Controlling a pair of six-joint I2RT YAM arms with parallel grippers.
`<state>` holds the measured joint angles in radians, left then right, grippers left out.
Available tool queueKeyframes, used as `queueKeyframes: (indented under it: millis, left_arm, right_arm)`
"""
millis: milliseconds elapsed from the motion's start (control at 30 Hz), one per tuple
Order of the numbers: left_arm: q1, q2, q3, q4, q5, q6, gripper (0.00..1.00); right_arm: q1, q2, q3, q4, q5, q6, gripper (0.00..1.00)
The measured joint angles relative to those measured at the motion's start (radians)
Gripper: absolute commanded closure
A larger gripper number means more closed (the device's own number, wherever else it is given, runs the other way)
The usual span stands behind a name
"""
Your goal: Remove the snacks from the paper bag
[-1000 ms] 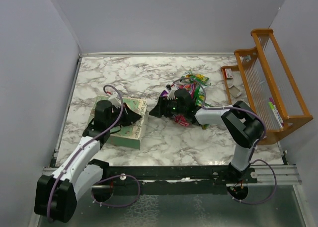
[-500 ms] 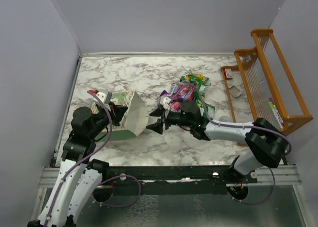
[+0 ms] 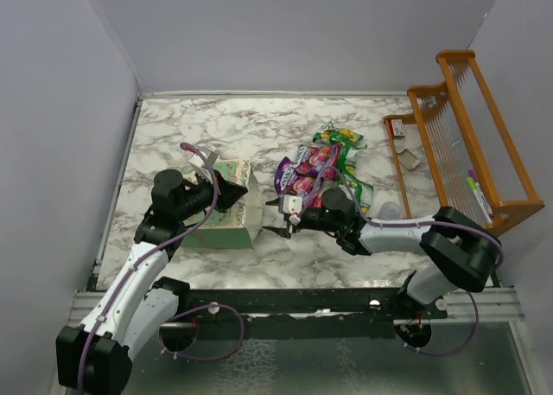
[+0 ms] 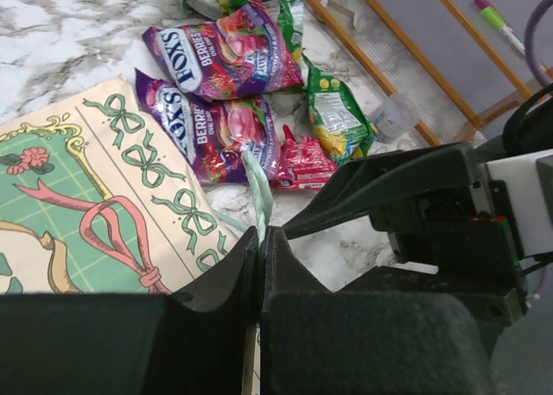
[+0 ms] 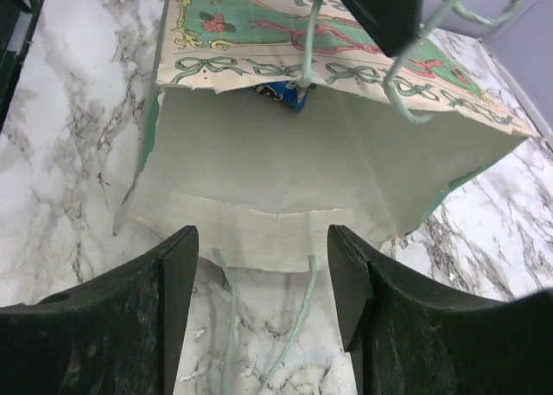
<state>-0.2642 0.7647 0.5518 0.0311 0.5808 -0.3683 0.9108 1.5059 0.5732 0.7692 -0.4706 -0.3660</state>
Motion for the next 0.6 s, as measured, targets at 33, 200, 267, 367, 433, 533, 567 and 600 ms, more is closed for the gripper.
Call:
queueKeyframes:
  millis: [33,200,267,367,433,533,567,600]
  left_arm:
    - [0.0,0.024,0.0,0.014,0.014,-0.007,1.0]
    - [0.0,0.068,0.003,0.064,0.084,-0.023,1.0]
    - [0.0,0.065,0.006,0.071,0.093,-0.022,1.0]
    - [0.0,0.057,0.024,0.066,0.113,-0.007,1.0]
    - [0.0,0.052,0.039,0.051,0.115,0.007,1.0]
    - [0.0,0.028,0.046,0.026,0.115,0.029,1.0]
    - [0.0,0.016,0.046,0.016,0.115,0.035,1.0]
    - [0.0,0.006,0.046,0.006,0.114,0.039,1.0]
  right_arm:
    - [0.0,0.01,-0.007,0.016,0.0,-0.009,0.43]
    - [0.005,0.111,0.028,0.07,0.043,-0.041,0.58]
    - [0.005,0.15,0.031,0.117,0.073,-0.033,0.58]
    - [0.004,0.195,0.032,0.187,0.138,0.0,0.49]
    - [0.0,0.209,0.048,0.188,0.189,0.023,0.43]
    - [-0.023,0.221,0.094,0.189,0.229,0.06,0.29]
    - [-0.045,0.223,0.112,0.19,0.227,0.08,0.26]
    - [-0.063,0.226,0.126,0.19,0.22,0.092,0.26]
